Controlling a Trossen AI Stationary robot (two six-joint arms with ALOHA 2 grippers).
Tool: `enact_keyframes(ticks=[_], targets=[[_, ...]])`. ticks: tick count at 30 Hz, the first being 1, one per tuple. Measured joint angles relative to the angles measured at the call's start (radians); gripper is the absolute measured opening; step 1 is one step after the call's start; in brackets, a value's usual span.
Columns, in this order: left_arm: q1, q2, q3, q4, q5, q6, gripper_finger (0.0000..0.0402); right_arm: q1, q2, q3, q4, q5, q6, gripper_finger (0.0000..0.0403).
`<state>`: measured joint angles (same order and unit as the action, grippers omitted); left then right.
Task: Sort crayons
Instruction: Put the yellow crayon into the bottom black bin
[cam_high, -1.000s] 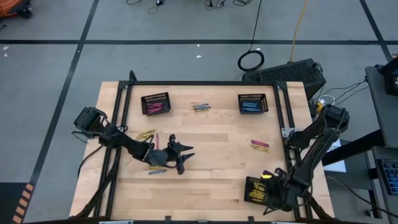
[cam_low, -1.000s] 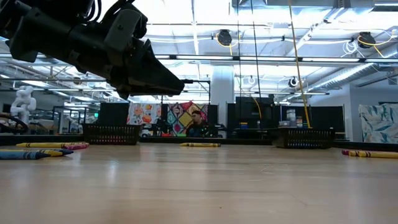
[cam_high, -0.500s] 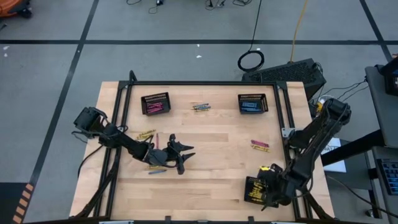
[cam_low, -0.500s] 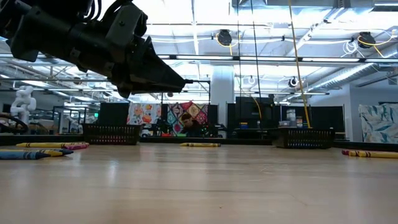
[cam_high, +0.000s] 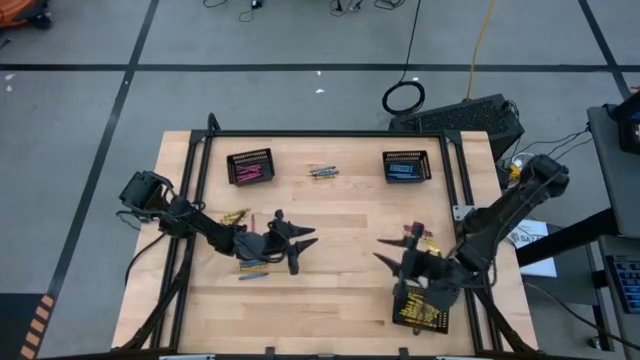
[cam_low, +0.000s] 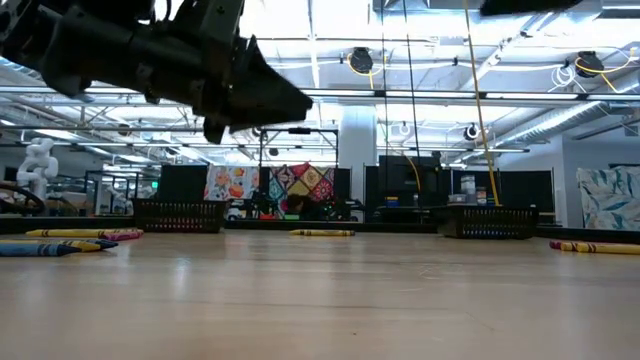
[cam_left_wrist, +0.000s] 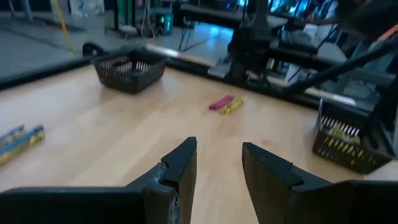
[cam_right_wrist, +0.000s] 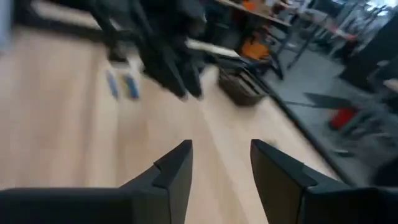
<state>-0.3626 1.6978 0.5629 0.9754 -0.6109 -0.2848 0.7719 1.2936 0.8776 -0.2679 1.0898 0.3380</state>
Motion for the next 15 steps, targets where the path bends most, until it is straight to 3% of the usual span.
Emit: enact_keyframes(ticks=[3, 6, 12, 15], targets=[[0.0, 0.0, 0.002, 0.05, 0.0, 0.035, 0.0132, -0.09, 0.024, -0.004, -0.082, -0.143, -0.009, 0.0146], [0.0, 0.0, 0.002, 0.061, 0.0, 0.074, 0.0132, -0.188, 0.051, -0.049, -0.026, -0.33, -0.021, 0.0146], [-0.029, -0.074, 0.002, 0.024, 0.0, 0.274, 0.0132, -0.352, 0.159, -0.198, 0.39, -0.53, -0.143, 0.0146], [-0.059, -0.183, 0.003, -0.104, -0.062, 0.346, 0.0132, -0.418, 0.242, -0.234, 0.626, -0.602, -0.197, 0.0146]])
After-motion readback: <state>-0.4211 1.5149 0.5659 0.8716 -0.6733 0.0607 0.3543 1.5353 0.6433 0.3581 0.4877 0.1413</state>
